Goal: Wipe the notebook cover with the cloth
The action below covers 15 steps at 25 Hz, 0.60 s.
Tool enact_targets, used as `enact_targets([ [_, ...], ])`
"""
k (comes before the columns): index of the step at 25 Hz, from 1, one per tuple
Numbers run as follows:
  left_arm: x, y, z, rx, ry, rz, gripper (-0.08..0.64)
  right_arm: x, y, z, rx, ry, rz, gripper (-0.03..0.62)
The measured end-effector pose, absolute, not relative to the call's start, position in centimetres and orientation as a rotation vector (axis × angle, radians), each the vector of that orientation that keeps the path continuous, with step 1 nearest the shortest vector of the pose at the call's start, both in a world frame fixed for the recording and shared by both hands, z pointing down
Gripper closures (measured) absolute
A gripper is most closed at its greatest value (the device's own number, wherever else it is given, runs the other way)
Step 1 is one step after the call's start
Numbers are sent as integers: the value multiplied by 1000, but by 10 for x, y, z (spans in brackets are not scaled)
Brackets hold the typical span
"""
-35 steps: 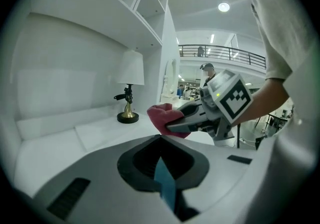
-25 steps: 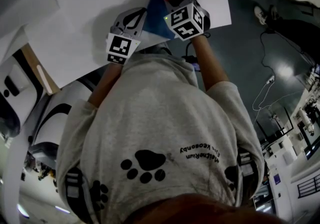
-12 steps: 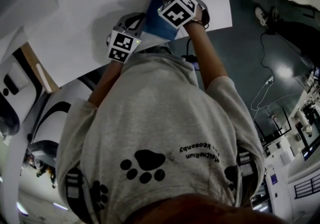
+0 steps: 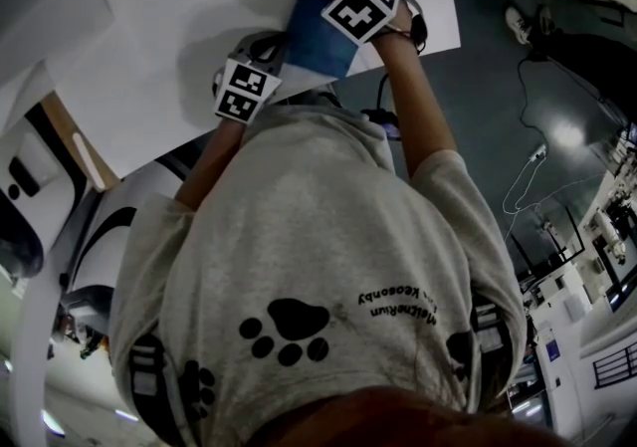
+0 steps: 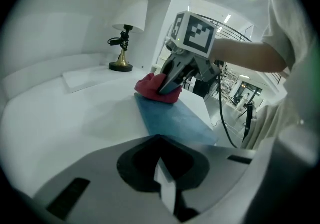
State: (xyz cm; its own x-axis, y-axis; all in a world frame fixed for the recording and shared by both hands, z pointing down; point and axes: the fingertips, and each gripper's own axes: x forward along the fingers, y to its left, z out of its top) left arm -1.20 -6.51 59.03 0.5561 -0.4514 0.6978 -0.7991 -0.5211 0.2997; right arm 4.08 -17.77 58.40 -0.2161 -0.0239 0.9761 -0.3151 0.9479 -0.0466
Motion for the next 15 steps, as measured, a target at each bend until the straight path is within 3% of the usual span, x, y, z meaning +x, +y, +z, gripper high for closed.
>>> enact_targets([
  [15,-10,-61,597,2204,-968,750,548,128,-170,588,427,-1622,355,531],
])
